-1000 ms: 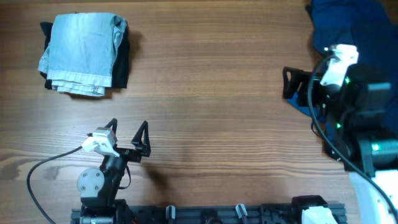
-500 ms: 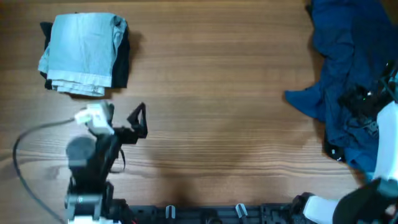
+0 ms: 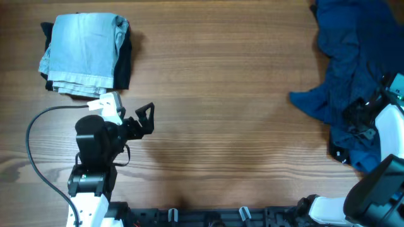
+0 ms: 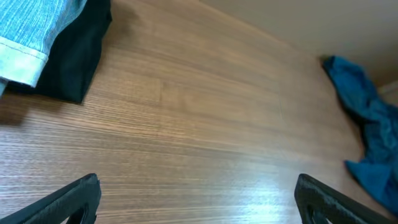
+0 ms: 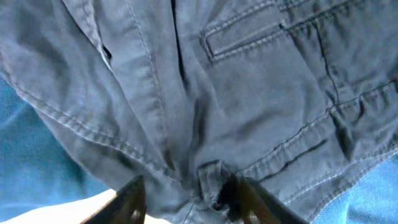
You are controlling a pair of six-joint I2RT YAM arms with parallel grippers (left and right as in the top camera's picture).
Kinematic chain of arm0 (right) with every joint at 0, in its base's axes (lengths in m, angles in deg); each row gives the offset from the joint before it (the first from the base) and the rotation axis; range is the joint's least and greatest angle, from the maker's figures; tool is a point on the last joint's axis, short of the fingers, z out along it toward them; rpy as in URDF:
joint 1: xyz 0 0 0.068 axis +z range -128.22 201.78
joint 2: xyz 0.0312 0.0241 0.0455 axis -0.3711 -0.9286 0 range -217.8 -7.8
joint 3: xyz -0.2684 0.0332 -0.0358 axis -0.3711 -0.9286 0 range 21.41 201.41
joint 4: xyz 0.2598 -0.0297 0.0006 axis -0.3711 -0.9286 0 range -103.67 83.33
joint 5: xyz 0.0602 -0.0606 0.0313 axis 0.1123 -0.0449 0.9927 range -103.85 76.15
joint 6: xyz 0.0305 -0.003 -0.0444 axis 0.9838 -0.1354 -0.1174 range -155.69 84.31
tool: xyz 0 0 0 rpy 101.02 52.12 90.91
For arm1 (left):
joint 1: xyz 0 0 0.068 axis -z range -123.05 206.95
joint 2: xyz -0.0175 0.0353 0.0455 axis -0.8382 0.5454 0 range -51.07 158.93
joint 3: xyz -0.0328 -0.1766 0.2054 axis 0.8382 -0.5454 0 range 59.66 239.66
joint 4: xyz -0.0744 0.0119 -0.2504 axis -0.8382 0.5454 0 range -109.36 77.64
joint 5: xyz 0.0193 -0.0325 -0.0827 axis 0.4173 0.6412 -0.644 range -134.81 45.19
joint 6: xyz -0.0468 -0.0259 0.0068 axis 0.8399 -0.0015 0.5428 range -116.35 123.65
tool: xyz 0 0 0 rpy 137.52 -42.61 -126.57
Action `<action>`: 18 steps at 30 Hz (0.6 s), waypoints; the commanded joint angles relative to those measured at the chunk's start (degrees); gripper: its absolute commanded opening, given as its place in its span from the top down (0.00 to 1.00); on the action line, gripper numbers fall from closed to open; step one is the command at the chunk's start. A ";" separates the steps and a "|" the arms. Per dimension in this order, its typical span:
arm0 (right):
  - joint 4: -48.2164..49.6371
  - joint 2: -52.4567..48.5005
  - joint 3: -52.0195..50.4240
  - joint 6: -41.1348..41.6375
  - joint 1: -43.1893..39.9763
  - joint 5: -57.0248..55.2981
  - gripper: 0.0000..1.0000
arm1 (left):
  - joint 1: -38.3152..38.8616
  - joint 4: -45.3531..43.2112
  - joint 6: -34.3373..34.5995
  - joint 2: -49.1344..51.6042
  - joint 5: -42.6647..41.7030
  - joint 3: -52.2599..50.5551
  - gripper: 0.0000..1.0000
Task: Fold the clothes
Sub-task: 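Reach right gripper into the navy garment pile and grasp its waistband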
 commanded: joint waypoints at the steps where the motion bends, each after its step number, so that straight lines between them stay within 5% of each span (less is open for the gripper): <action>1: 2.62 -1.14 -3.28 0.11 -0.07 0.46 0.71 | 0.31 -1.27 4.24 1.03 -0.87 1.46 0.00; 3: 4.96 -1.55 -4.98 0.44 -0.07 0.26 0.87 | 0.31 -1.68 4.24 2.58 -0.87 1.46 0.05; 4: 5.20 -1.60 -5.01 1.01 -0.07 0.22 0.96 | 0.31 -1.86 4.26 3.67 -0.87 1.46 0.16; 8: 2.97 -0.55 -2.34 0.52 -0.07 0.68 0.96 | 0.31 -7.56 9.27 8.07 -0.83 1.46 0.79; 10: -0.83 1.38 1.95 -1.62 -0.07 3.58 0.96 | 0.31 -9.86 10.67 8.57 -0.85 1.46 0.94; 18: -8.55 17.90 20.72 -20.15 5.38 29.27 0.95 | 0.31 -11.72 17.62 8.79 -0.46 1.46 0.96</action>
